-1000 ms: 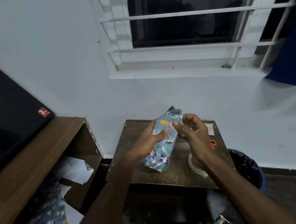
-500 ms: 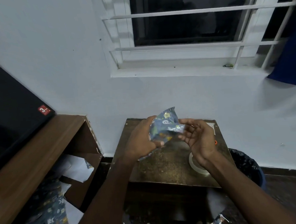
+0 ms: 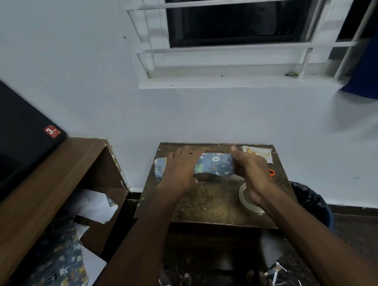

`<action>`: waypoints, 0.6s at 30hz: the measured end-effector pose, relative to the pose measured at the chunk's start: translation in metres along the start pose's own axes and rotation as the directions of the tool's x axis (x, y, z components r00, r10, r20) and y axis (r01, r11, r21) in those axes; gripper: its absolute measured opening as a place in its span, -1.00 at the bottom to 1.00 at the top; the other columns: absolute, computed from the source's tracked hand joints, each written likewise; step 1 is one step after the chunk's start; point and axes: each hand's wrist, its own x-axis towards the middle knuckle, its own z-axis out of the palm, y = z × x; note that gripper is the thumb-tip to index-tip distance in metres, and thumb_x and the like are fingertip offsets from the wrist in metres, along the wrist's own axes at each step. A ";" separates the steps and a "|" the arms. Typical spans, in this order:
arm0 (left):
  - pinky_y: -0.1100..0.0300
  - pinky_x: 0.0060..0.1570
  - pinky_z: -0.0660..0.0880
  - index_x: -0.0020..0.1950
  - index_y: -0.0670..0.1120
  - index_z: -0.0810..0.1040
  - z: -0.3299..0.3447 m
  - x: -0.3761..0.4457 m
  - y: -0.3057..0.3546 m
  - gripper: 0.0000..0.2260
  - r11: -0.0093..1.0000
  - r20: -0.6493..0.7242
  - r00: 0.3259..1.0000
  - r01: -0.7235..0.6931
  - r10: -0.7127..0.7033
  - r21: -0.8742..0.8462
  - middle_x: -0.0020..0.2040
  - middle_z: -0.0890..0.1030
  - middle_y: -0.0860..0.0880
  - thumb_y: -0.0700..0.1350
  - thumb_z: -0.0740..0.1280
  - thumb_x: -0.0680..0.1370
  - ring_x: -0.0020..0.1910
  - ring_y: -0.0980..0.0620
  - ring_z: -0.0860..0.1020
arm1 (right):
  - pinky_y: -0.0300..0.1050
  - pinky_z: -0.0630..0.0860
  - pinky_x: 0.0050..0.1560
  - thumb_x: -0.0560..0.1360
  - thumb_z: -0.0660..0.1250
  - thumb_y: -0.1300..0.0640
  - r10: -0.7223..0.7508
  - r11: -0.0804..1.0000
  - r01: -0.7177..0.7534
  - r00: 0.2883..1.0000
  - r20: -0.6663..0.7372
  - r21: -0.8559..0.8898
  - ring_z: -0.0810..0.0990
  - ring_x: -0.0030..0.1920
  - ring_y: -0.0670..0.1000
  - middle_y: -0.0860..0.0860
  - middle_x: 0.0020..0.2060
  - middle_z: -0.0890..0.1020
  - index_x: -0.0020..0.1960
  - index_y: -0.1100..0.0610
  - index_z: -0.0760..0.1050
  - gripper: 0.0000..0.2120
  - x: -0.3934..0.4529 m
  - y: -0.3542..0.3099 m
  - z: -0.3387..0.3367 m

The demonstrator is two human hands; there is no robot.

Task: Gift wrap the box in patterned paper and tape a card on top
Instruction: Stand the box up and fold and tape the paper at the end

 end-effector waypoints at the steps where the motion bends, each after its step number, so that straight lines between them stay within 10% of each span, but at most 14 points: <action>1: -0.05 0.39 0.21 0.66 0.19 0.16 0.001 -0.001 -0.003 -0.10 1.000 0.009 1.000 -0.001 0.001 0.008 0.46 0.36 -0.04 -0.05 0.60 0.45 0.46 -0.10 0.31 | -0.20 0.50 -0.27 0.62 0.41 -0.04 0.052 0.999 -0.053 0.999 0.014 0.002 0.57 -0.37 -0.01 0.07 -0.35 0.66 -0.22 0.19 0.64 -0.65 0.002 -0.002 -0.005; 6: 0.01 0.35 0.18 0.58 0.16 0.29 0.005 -0.005 -0.024 -0.18 0.995 0.025 1.000 0.014 -0.012 -0.096 0.39 0.41 0.01 -0.03 0.62 0.41 0.44 -0.07 0.34 | -0.17 0.28 -0.34 0.67 0.31 0.06 0.087 0.986 -0.072 0.992 0.096 -0.150 0.38 -0.41 -0.03 0.11 -0.41 0.61 -0.11 0.23 0.70 -0.67 0.013 -0.006 -0.030; 12: -0.02 0.42 0.12 0.58 0.24 0.30 -0.002 -0.004 -0.028 -0.23 0.967 0.163 0.985 -0.013 0.056 -0.255 0.40 0.54 0.13 0.26 0.43 0.39 0.43 -0.02 0.42 | 0.08 0.46 0.02 0.50 0.28 0.42 0.097 0.950 0.016 0.935 0.341 -0.312 0.62 0.01 0.16 0.13 0.08 0.75 0.10 0.09 0.75 -0.62 0.010 0.010 -0.025; 18: -0.16 0.52 0.13 0.55 0.26 0.41 -0.013 -0.004 -0.021 -0.34 0.961 0.192 0.981 0.036 0.018 -0.273 0.46 0.56 0.16 0.44 0.09 0.49 0.49 -0.01 0.43 | -0.09 0.58 -0.15 0.63 0.24 0.24 0.242 0.970 -0.219 0.888 0.392 -0.103 0.63 -0.08 -0.02 0.08 -0.02 0.71 0.19 0.18 0.68 -0.73 0.009 0.008 -0.026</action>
